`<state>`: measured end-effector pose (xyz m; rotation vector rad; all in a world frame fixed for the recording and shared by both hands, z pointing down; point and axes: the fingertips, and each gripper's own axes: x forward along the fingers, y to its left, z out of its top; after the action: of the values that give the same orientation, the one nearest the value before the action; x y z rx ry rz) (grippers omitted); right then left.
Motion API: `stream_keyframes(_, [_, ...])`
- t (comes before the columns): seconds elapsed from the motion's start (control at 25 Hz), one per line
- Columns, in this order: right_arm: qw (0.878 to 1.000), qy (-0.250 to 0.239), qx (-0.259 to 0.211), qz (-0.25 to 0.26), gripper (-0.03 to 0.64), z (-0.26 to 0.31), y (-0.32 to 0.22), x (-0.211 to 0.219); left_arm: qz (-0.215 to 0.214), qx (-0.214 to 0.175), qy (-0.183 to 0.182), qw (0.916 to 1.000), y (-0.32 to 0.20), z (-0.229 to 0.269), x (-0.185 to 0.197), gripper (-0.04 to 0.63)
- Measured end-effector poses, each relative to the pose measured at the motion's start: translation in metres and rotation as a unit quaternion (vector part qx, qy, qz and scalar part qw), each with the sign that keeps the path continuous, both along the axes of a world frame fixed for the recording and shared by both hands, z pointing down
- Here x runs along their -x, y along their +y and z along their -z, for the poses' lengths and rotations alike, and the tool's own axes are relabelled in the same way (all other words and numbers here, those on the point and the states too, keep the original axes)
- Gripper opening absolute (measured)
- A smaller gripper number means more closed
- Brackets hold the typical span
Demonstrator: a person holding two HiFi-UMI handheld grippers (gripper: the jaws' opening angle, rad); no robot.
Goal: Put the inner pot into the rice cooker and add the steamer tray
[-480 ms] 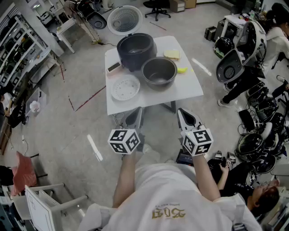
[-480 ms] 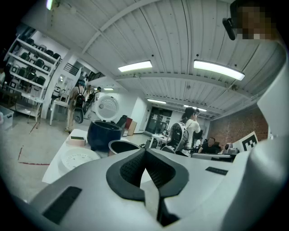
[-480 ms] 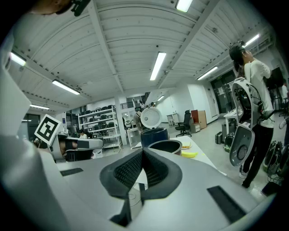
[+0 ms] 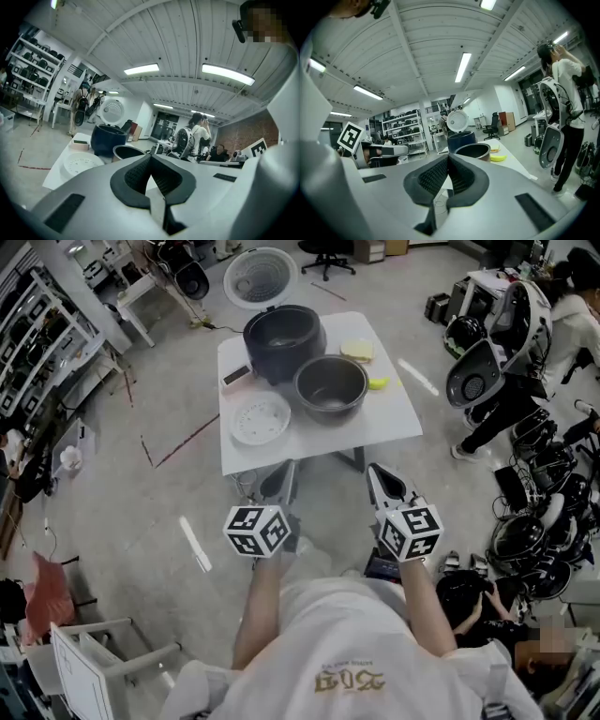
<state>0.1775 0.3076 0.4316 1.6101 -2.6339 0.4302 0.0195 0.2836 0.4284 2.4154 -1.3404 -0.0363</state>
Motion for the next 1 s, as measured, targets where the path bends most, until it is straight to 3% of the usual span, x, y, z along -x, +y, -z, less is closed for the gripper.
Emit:
stream_keyframes(0.08, [1.0,-0.019,0.011,0.002,0.018,-0.002,-0.001,-0.001,-0.001,0.002,0.004,1.0,-0.001,-0.001,-0.001,0.021])
stream_keyframes(0.16, [0.999,-0.03,0.026,0.012,0.182,-0.006,-0.001,0.0,-0.005,0.012,0.012,0.9998,-0.003,-0.003,-0.003,0.167])
stream_keyframes(0.32, [0.999,-0.037,0.03,0.01,0.196,-0.007,-0.003,-0.007,-0.014,0.03,-0.008,0.9994,-0.004,-0.011,-0.009,0.229])
stream_keyframes(0.64, [0.997,-0.054,0.053,-0.006,0.201,-0.024,-0.043,-0.019,-0.013,0.05,-0.011,0.9986,-0.041,-0.028,-0.005,0.232])
stream_keyframes(1.0, [0.995,-0.05,0.092,-0.001,0.213,-0.053,-0.156,-0.029,-0.01,0.085,0.001,0.9963,-0.163,-0.061,-0.011,0.23])
